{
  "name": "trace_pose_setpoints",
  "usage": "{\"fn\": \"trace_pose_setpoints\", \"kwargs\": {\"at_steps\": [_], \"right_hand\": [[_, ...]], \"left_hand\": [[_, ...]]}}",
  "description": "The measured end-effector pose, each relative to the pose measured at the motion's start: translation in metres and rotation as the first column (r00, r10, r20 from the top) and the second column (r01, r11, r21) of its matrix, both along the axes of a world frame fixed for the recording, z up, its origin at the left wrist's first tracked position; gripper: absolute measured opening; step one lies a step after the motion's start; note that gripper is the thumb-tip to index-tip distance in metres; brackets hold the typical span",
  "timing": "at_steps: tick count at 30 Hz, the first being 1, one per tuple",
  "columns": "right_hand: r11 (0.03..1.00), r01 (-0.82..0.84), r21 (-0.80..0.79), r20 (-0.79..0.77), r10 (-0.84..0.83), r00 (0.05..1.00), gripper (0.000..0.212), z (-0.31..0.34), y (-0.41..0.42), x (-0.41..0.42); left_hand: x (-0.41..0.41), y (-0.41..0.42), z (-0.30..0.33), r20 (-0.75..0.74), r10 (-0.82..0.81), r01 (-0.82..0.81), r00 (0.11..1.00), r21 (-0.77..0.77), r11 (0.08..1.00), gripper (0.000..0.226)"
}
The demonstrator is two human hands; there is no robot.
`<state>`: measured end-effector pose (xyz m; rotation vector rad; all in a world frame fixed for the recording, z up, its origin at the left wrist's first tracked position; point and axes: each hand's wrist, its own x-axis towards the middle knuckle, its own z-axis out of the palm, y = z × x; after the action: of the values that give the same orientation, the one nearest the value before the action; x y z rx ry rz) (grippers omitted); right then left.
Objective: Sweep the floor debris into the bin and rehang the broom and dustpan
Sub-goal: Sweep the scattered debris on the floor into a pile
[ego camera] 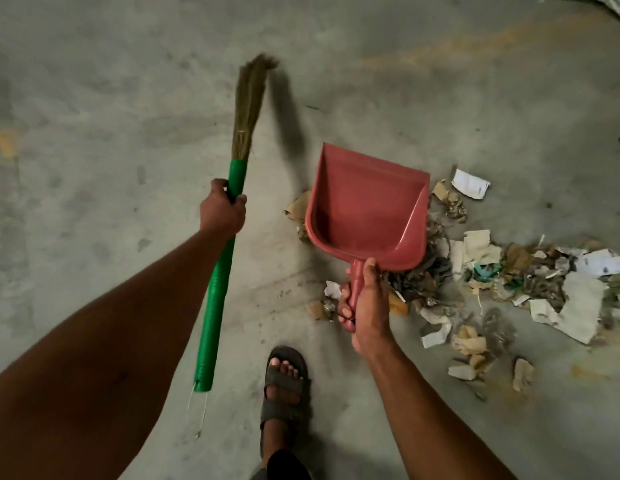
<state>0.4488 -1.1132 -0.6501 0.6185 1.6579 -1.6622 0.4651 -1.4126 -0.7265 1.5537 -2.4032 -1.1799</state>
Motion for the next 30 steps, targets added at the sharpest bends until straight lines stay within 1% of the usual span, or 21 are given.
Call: {"fn": "trace_pose_setpoints", "kwargs": {"at_steps": [2, 4, 6, 9, 11, 15, 17, 18, 20, 22, 26, 28, 30], "right_hand": [[1.0, 0.003, 0.008, 0.0, -0.003, 1.0, 0.053, -0.009, -0.008, -0.017], [1.0, 0.002, 0.008, -0.007, -0.002, 1.0, 0.053, -0.016, -0.013, -0.033], [1.0, 0.0, 0.009, -0.011, 0.0, 1.0, 0.053, -0.019, -0.017, -0.046], [0.999, -0.005, 0.034, -0.016, 0.006, 1.0, 0.054, -0.026, -0.017, -0.056], [0.998, 0.005, 0.063, -0.037, -0.003, 0.999, 0.053, -0.03, -0.013, -0.055], [0.986, 0.073, 0.151, -0.102, -0.058, 0.993, 0.05, -0.036, -0.002, -0.042], [0.982, 0.11, 0.154, -0.112, -0.093, 0.989, 0.05, -0.035, 0.005, -0.034], [0.98, 0.126, 0.153, -0.114, -0.109, 0.987, 0.05, -0.034, 0.009, -0.03], [0.975, 0.155, 0.159, -0.118, -0.137, 0.983, 0.05, -0.031, 0.015, -0.023], [0.97, 0.171, 0.171, -0.122, -0.152, 0.981, 0.049, -0.027, 0.021, -0.016], [0.973, 0.179, 0.146, -0.12, -0.163, 0.979, 0.046, -0.015, 0.034, 0.002], [0.976, 0.166, 0.139, -0.126, -0.149, 0.981, 0.046, -0.007, 0.041, 0.014], [0.979, 0.153, 0.134, -0.127, -0.137, 0.983, 0.043, -0.001, 0.049, 0.028]], "left_hand": [[-0.02, -0.012, -0.015, 0.078, 0.005, -0.009, 0.997, 0.051, 0.999, 0.041], [-0.038, -0.018, -0.029, 0.16, -0.048, 0.034, 0.986, 0.089, 0.995, 0.038], [-0.047, -0.013, -0.039, 0.224, -0.163, 0.141, 0.961, 0.113, 0.984, 0.036], [-0.045, 0.006, -0.051, 0.309, -0.37, 0.363, 0.876, 0.083, 0.928, 0.039], [-0.035, 0.022, -0.056, 0.308, -0.486, 0.486, 0.818, 0.083, 0.87, 0.038], [-0.007, 0.047, -0.059, 0.261, -0.66, 0.639, 0.705, 0.17, 0.75, 0.043], [0.009, 0.053, -0.055, 0.209, -0.716, 0.696, 0.666, 0.172, 0.698, 0.047], [0.018, 0.055, -0.052, 0.181, -0.727, 0.71, 0.663, 0.159, 0.687, 0.048], [0.038, 0.056, -0.041, 0.123, -0.708, 0.696, 0.695, 0.129, 0.706, 0.048], [0.059, 0.057, -0.031, 0.091, -0.66, 0.655, 0.746, 0.085, 0.751, 0.048], [0.102, 0.055, -0.016, 0.064, -0.5, 0.502, 0.864, -0.012, 0.865, 0.049], [0.122, 0.058, -0.01, 0.111, -0.399, 0.406, 0.91, -0.049, 0.913, 0.05], [0.14, 0.065, -0.007, 0.218, -0.309, 0.335, 0.926, -0.097, 0.937, 0.049]]}}
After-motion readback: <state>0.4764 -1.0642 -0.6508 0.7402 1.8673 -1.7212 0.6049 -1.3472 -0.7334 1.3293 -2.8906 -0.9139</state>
